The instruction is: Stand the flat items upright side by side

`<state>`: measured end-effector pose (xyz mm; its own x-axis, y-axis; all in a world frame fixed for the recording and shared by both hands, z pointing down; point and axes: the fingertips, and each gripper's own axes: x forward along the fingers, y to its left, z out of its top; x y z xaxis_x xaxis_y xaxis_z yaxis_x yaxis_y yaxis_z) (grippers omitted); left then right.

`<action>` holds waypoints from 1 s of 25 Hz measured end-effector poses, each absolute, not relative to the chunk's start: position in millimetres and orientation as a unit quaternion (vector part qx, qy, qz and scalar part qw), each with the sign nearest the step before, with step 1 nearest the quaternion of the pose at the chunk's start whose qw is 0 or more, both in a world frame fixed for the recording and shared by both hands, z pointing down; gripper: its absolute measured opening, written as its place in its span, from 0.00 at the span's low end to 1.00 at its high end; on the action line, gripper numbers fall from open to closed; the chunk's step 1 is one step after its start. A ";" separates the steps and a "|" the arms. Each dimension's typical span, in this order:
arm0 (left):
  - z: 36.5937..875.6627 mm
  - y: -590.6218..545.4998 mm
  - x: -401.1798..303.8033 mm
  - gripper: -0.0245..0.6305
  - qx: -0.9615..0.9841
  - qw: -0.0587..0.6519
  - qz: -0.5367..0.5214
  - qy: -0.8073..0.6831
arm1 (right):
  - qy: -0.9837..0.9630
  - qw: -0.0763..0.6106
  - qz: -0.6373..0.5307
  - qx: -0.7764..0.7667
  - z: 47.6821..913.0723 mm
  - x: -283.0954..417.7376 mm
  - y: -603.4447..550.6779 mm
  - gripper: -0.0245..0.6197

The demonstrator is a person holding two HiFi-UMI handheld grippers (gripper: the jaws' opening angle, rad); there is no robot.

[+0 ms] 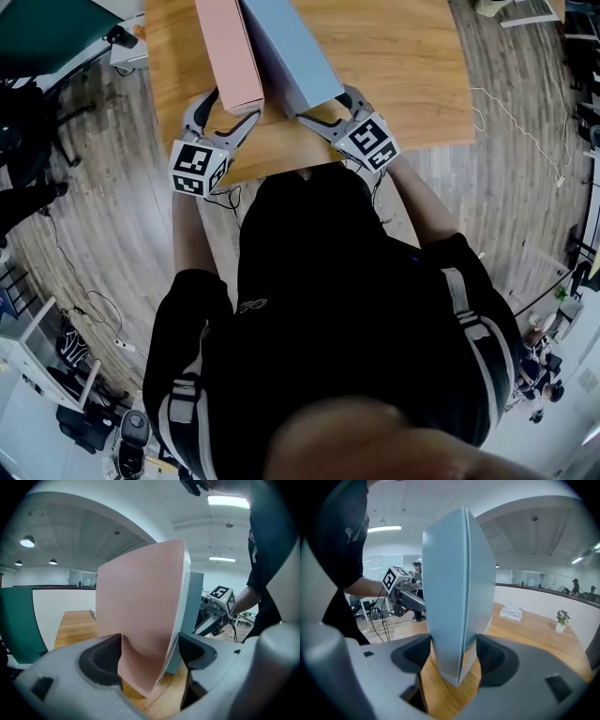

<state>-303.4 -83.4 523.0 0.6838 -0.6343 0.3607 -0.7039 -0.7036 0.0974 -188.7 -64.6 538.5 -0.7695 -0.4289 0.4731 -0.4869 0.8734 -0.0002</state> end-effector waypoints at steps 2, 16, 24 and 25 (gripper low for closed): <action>523.4 -85.4 -301.2 0.63 0.912 0.112 0.152 -0.364 | -0.938 0.233 0.059 0.251 538.4 -196.3 -71.5 0.52; 522.9 -115.1 -297.2 0.64 0.913 0.098 0.163 -0.360 | -0.934 0.223 0.047 0.274 535.7 -224.5 -113.8 0.53; 523.9 -132.3 -297.4 0.64 0.911 0.091 0.175 -0.362 | -0.932 0.215 0.049 0.289 535.0 -235.5 -138.9 0.53; 524.2 -134.8 -297.7 0.64 0.911 0.091 0.175 -0.363 | -0.932 0.212 0.049 0.289 535.0 -236.9 -141.6 0.53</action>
